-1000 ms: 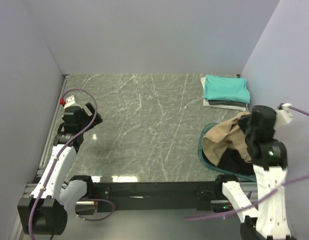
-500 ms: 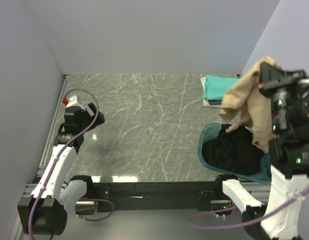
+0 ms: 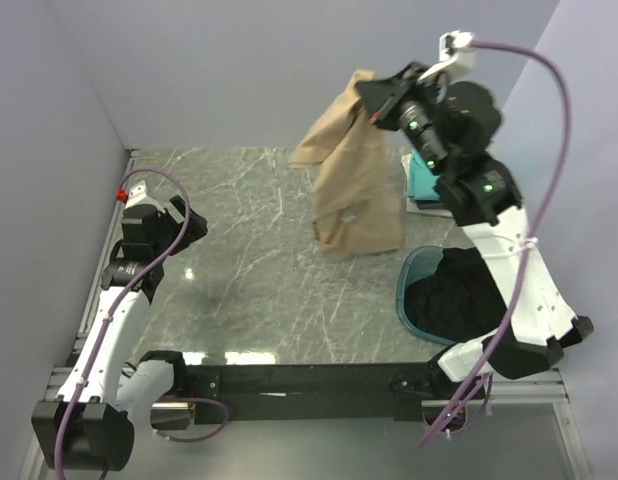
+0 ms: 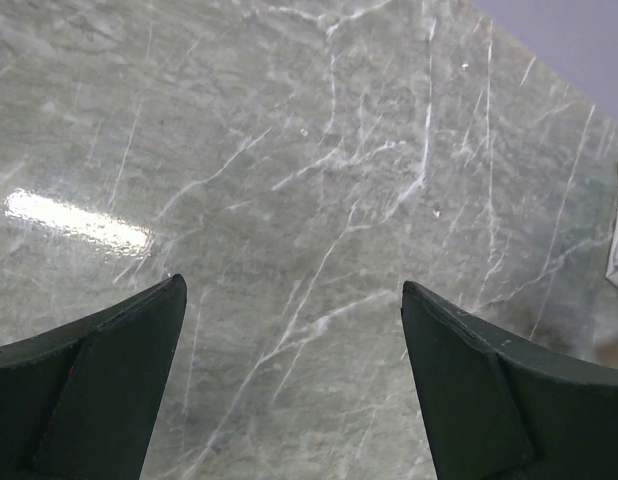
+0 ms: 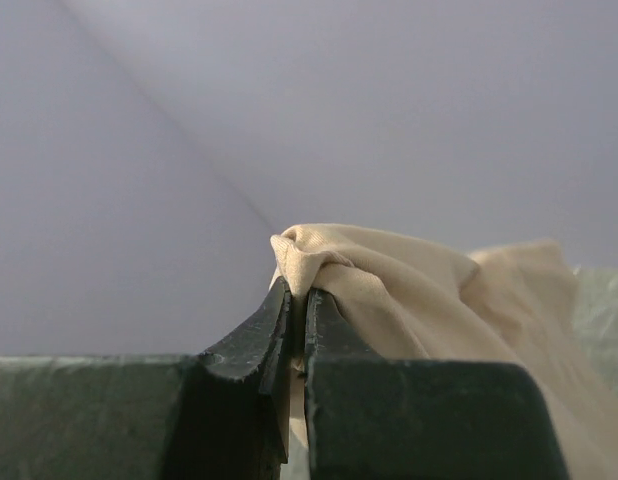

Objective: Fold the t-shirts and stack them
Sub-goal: Move the tshirt to the center of the board, then flatten the tshirt out

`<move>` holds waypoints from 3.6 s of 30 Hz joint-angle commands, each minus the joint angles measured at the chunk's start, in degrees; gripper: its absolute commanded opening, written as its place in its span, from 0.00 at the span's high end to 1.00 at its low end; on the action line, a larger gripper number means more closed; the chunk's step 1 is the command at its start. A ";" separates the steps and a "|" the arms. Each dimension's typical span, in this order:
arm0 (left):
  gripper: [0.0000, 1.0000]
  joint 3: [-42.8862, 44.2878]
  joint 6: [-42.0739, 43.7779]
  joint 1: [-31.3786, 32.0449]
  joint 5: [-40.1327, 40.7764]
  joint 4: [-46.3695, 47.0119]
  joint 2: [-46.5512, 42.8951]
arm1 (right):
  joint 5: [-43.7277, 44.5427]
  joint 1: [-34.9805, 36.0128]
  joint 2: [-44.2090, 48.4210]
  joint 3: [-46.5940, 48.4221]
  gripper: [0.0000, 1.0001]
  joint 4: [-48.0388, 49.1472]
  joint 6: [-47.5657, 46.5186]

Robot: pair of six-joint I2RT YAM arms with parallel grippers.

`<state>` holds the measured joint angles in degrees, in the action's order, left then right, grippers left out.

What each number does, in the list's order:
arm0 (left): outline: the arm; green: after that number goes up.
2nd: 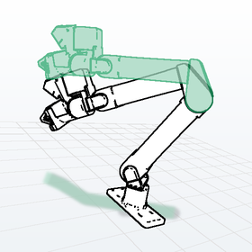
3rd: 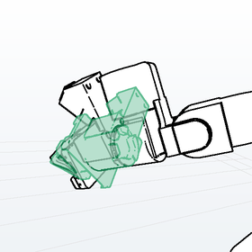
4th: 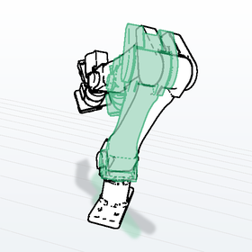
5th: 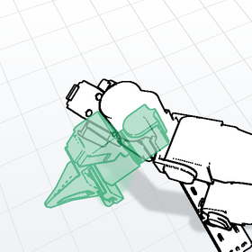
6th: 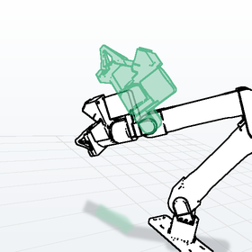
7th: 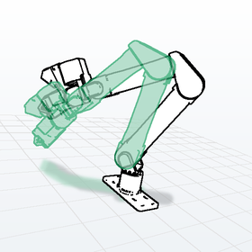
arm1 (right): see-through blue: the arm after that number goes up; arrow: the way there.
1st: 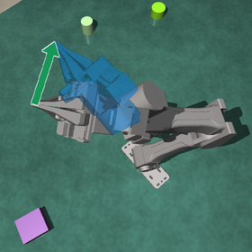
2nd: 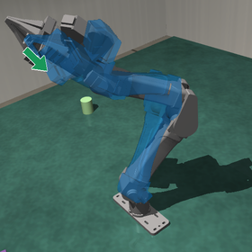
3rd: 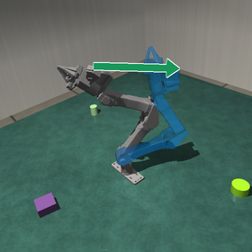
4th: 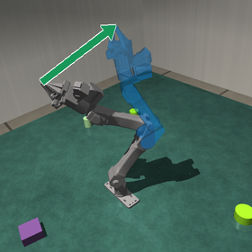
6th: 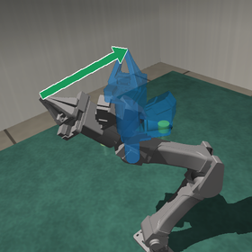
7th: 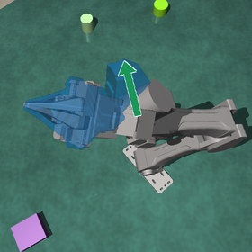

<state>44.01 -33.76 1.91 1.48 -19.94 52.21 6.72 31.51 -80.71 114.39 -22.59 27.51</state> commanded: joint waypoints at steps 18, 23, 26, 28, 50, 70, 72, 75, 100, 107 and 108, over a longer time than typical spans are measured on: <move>0.11 -0.94 -4.65 4.42 -1.47 0.43 8.07 | -2.40 1.10 -6.56 -40.20 0.28 -6.16 7.21; 0.11 0.19 -5.88 4.59 -3.67 2.54 11.77 | -4.70 2.24 -11.66 -41.00 0.28 -5.53 10.46; 0.11 1.25 -5.97 5.64 -4.11 4.03 13.36 | -4.09 2.16 -13.60 -41.53 0.28 -5.80 9.76; 0.12 2.04 -6.67 7.30 -4.29 5.00 15.02 | -3.65 1.72 -14.47 -41.96 0.28 -5.63 9.41; 0.24 32.28 -13.87 30.52 -11.40 8.52 51.22 | -7.69 -6.10 -25.38 -46.00 0.80 3.69 8.97; 0.58 41.33 -14.58 33.95 -5.62 4.30 63.63 | -8.30 -7.60 -20.99 -50.84 1.00 4.31 9.50; 0.83 42.21 -14.15 33.77 -4.30 3.25 63.90 | -8.30 -7.86 -19.67 -51.28 1.00 4.31 9.58; 1.00 43.79 -12.83 33.25 -1.65 1.06 63.20 | -7.69 -8.74 -17.39 -51.20 1.00 3.26 9.15; 1.00 30.79 -5.18 9.96 1.08 -17.40 15.93 | 7.16 -14.90 11.52 -36.08 1.00 -14.06 -0.35; 0.99 20.09 -2.99 2.94 -7.00 -19.61 16.43 | 6.64 -14.81 10.49 -41.87 1.00 -10.47 1.14; 0.97 18.85 -2.28 2.14 -6.75 -18.48 19.13 | 6.64 -14.98 9.53 -42.49 1.00 -9.94 1.49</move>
<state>67.92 -39.24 6.98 -2.09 -36.56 65.56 11.62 16.97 -68.23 74.48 -34.33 28.62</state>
